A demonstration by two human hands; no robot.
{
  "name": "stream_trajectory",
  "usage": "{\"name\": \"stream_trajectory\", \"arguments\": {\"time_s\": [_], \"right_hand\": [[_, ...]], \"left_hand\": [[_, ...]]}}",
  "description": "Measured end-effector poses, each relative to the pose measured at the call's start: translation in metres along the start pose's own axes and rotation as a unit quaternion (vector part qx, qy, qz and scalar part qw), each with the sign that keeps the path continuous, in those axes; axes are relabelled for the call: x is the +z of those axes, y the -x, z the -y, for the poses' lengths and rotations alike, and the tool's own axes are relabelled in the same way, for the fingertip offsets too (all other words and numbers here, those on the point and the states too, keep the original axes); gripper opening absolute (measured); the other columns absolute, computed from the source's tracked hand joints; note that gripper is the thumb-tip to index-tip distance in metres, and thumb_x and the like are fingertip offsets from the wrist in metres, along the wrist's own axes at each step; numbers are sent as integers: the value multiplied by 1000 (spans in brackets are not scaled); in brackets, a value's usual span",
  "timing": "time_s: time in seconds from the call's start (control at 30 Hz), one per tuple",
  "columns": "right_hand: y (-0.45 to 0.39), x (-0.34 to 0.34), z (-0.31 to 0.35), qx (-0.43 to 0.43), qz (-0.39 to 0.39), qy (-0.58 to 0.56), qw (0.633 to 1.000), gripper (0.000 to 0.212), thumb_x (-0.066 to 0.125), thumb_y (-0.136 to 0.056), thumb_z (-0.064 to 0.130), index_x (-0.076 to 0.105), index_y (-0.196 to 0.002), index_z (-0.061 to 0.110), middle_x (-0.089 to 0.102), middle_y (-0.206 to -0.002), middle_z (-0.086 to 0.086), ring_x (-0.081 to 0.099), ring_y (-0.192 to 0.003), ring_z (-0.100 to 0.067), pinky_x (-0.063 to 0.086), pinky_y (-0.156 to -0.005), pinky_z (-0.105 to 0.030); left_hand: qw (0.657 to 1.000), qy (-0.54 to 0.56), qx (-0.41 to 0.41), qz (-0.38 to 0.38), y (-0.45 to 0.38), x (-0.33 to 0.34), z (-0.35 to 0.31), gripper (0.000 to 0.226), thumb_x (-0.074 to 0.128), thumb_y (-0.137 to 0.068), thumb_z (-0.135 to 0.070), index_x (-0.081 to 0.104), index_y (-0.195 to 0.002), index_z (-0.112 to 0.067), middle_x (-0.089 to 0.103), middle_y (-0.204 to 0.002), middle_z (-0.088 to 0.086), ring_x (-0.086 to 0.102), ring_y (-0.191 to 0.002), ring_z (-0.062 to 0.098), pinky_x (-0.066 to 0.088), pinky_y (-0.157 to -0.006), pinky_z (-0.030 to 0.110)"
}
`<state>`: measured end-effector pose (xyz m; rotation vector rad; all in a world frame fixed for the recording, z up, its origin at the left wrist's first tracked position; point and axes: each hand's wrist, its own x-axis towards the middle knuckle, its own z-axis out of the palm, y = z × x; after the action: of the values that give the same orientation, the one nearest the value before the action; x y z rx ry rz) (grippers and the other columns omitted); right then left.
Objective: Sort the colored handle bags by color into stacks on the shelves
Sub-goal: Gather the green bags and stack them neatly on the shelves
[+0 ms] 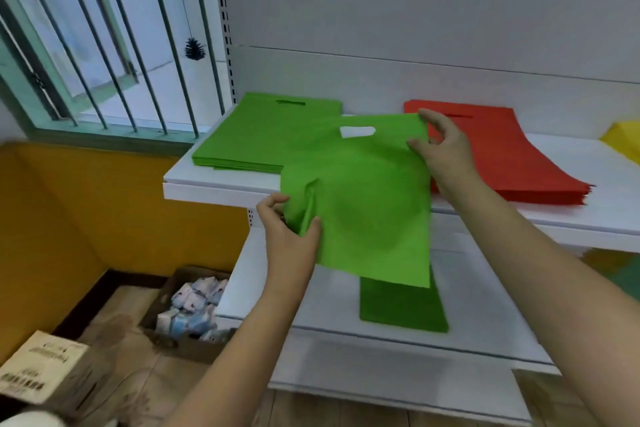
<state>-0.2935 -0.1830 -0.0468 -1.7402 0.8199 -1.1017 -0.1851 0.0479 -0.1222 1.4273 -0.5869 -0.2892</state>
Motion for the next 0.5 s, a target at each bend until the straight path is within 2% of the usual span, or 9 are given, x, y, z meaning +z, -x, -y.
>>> {"name": "stream_trajectory", "arguments": {"time_s": [0.07,0.17,0.23,0.27,0.3,0.33,0.4,0.43,0.5], "right_hand": [[10,-5,3,-6,40,-21,999,62,64,-85,-7,46,-140,14,56,-129,2,59,-95,11,49,-75,-8],[22,-10,6,-10,95,-75,993,72,62,-85,-9,36,-147,18,66,-121,-8,68,-97,-7,56,-83,-26],[41,-22,3,-29,120,-54,991,75,67,-85,6,34,-146,35,68,-115,-13,69,-101,-23,58,-86,-39],[53,-28,0,-53,125,-22,991,71,69,-83,18,37,-140,46,67,-112,-20,67,-101,-33,57,-85,-47],[63,-33,-8,-80,136,12,987,61,68,-82,26,43,-132,49,66,-108,-24,65,-99,-38,56,-84,-53],[76,-39,-16,-100,155,39,982,48,67,-83,27,51,-125,43,68,-105,-21,66,-97,-36,55,-84,-52],[98,-55,-39,-133,190,88,969,23,65,-87,25,63,-110,28,73,-98,2,70,-93,-18,57,-84,-39],[107,-62,-53,-144,205,122,960,18,64,-87,29,67,-104,26,73,-95,7,70,-89,-13,56,-82,-38],[120,-77,-87,-143,235,205,939,24,60,-87,39,70,-102,23,74,-90,7,69,-83,-13,55,-76,-38]], "left_hand": [[999,-5,-44,-19,19,3,9,58,65,-84,10,30,-118,-21,52,-114,8,62,-83,-6,48,-65,9],[992,-11,-121,-27,39,7,21,64,64,-85,11,24,-127,-18,56,-108,8,60,-78,2,47,-56,7],[984,-32,-169,-43,60,13,31,72,68,-85,5,21,-136,-13,53,-107,7,58,-82,10,46,-61,10],[978,-51,-194,-49,70,17,39,74,71,-84,0,21,-138,-12,51,-110,7,56,-88,16,46,-70,16],[971,-74,-220,-55,81,19,49,75,75,-83,-6,24,-139,-10,50,-113,8,54,-94,20,44,-78,23],[963,-102,-244,-56,92,20,63,75,78,-81,-13,30,-137,-8,51,-116,8,52,-98,21,43,-82,27],[947,-151,-281,-35,117,25,87,67,82,-77,-24,45,-128,-2,58,-115,9,57,-102,22,43,-80,29],[941,-168,-292,-25,130,26,98,59,84,-76,-27,52,-119,-1,62,-112,9,60,-103,23,44,-78,29],[933,-188,-306,-21,152,31,113,46,85,-74,-26,55,-102,-6,65,-108,9,63,-100,21,47,-78,30]]}}
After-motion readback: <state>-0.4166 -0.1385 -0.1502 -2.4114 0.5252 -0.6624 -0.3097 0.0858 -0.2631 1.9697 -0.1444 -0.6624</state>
